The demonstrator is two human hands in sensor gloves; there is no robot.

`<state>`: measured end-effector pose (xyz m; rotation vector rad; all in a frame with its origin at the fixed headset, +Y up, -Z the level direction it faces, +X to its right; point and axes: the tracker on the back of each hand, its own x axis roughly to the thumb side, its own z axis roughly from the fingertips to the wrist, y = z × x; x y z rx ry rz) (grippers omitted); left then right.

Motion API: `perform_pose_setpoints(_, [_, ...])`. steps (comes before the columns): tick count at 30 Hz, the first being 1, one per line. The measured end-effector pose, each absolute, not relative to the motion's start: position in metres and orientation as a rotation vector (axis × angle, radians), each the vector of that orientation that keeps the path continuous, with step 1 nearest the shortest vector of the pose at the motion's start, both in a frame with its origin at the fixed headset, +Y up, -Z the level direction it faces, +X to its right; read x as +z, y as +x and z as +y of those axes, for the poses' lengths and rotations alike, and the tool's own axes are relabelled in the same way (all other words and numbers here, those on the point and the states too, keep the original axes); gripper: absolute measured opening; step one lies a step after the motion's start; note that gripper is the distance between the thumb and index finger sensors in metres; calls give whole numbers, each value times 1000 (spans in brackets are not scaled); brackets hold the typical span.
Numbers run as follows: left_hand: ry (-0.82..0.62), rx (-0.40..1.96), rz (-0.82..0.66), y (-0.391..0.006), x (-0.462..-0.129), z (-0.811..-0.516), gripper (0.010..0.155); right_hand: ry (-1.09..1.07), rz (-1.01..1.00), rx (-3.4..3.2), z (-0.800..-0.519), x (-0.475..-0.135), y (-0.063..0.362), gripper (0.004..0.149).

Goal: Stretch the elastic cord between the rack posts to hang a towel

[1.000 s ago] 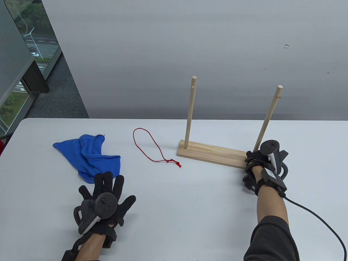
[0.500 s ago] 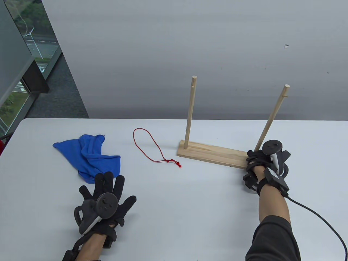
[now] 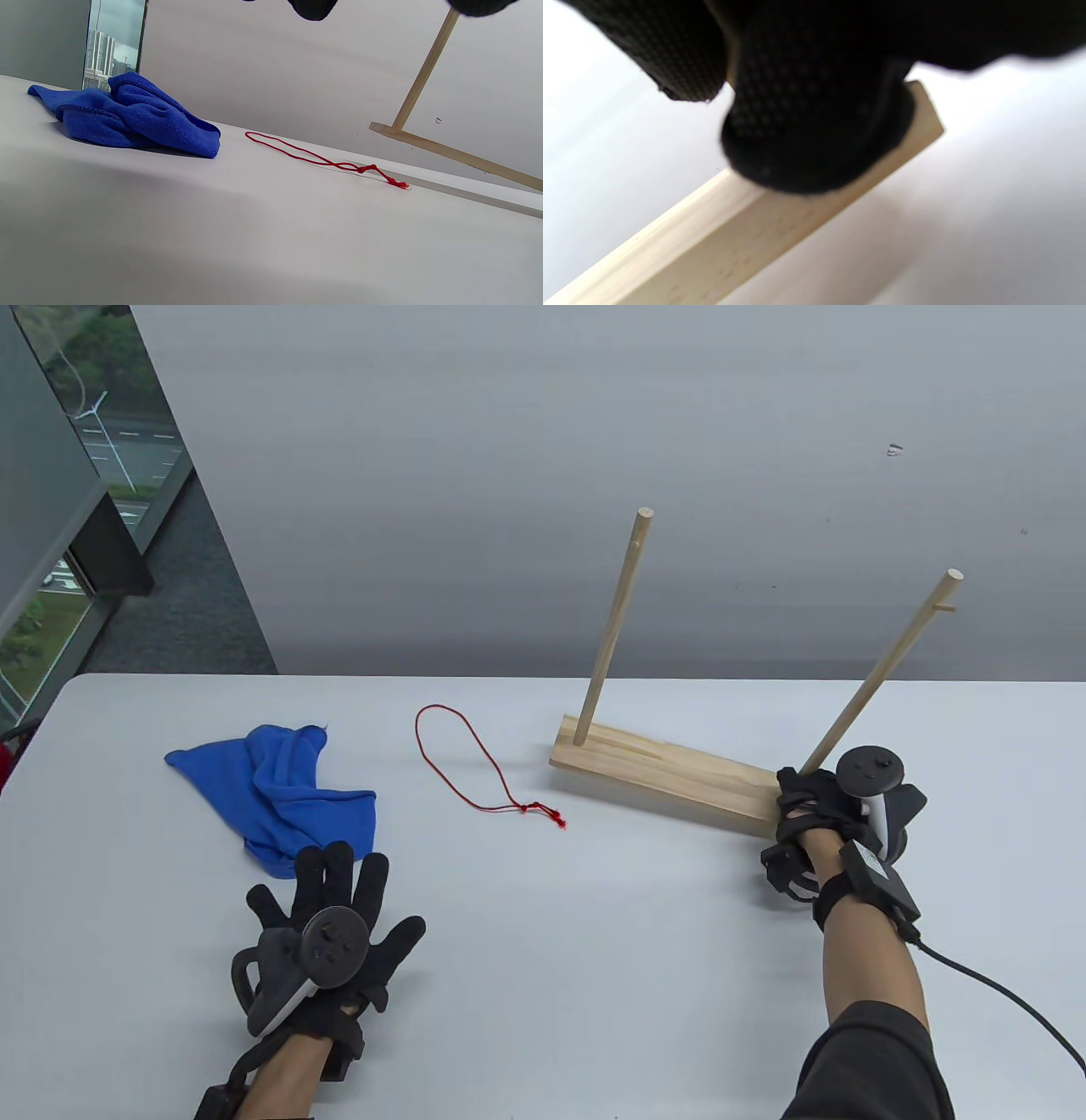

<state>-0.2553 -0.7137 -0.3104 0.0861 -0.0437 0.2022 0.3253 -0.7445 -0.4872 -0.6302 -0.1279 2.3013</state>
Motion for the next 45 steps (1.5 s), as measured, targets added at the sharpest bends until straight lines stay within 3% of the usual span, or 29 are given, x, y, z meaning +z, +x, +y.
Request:
perform_pose_setpoints(20, [81, 206, -51, -256, -309, -715, 89, -394, -167, 2331, -702, -421, 290, 51])
perform_pose_setpoints(45, [87, 214, -63, -255, -307, -716, 89, -324, -119, 2380, -732, -342, 247, 51])
